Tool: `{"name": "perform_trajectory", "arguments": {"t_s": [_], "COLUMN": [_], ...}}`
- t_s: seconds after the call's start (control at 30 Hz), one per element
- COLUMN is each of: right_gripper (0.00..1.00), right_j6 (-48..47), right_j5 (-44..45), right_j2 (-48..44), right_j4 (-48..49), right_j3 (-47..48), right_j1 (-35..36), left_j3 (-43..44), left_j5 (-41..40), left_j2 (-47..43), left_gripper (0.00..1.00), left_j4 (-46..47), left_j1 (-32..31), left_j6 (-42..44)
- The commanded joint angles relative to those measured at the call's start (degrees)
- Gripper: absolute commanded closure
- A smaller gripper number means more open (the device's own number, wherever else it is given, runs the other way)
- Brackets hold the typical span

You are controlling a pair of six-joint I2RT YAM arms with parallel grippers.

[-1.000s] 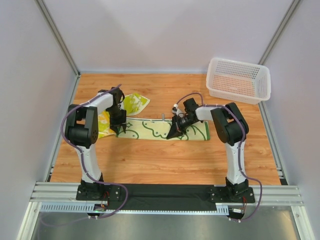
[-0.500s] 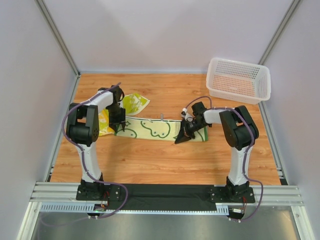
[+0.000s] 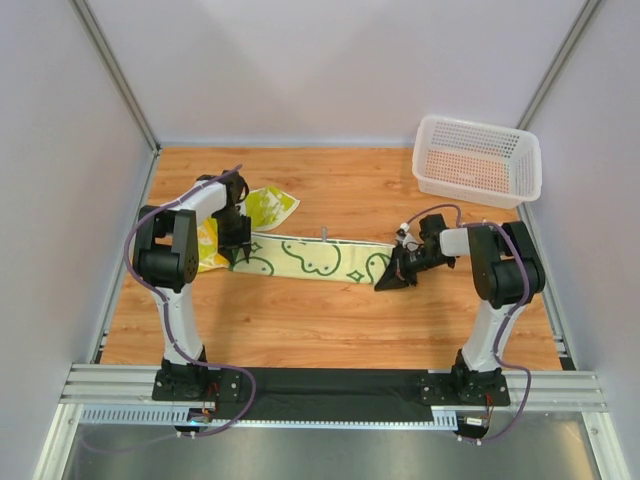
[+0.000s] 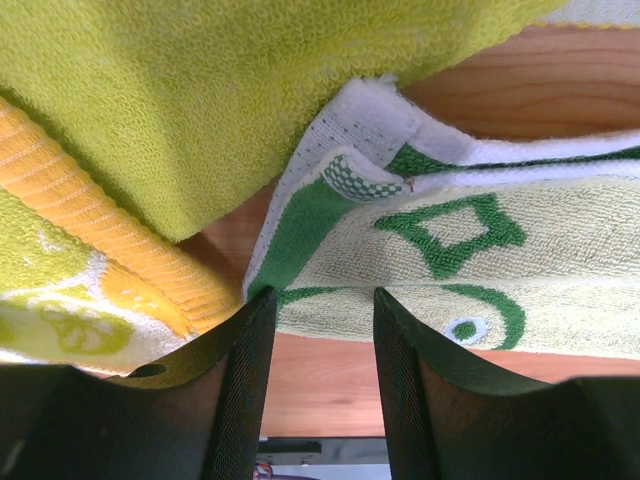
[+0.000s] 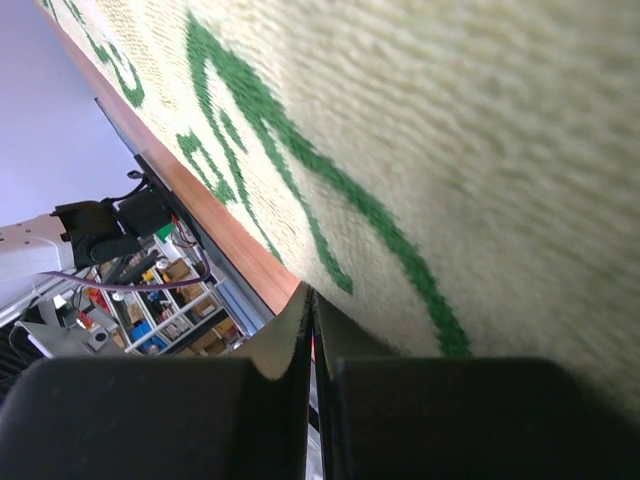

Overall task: Roll the towels
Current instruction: Fold the towel

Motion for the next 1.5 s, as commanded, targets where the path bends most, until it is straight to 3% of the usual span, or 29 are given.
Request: {"name": "perform_trajectory", "arguments": {"t_s": [0.0,0.3,0.57,0.97,1.0,1.03,1.13,1.23,1.47], "right_gripper": [1.00,1.00,1.00,0.99,0.97,0.84,0.66,0.54,0.56], "right_j6": [0.1,0.0,-0.7,0.0,0.5,0.9,2.2,4.5,11.0], "right_j5": [7.8,10.9,15.0,29.8,28.2,26.8,21.1,17.9,14.8], "right_j2": [-0.9,-2.3,-7.7,-12.1,-13.4,-15.9,-20.1,-25.0,-23.6], "right_j4": [0.8,-3.6,-9.2,-19.1,-19.1,-18.3,-16.6,-14.4,-7.5], "right_j3": [-2.8,-3.9,-2.8,-0.5,-0.6,-0.8,-1.5,-2.6,-7.2], "right_j1": [-1.9,-11.4,-13.5,-22.0,-22.0,-21.9,-20.8,-19.2,-14.6], "left_j3": [1.7,1.5,1.9,2.5,2.5,2.6,3.1,4.3,10.6], "left_j5": [-1.2,-1.2,-0.9,0.2,0.4,0.7,1.6,1.9,2.8], "left_j2": [1.2,1.6,1.9,1.3,1.2,0.6,-0.9,-2.5,-4.4], "left_gripper": [0.49,0.49,0.49,0.48,0.48,0.44,0.36,0.29,0.25], "left_j4": [1.1,1.5,1.6,1.2,1.0,0.9,0.1,-1.0,-4.2], "left_j1": [0.5,0.5,0.5,0.5,0.5,0.5,0.5,0.5,0.5], "left_j6": [1.4,1.4,1.1,0.9,0.9,0.7,0.1,-0.1,-0.4]}}
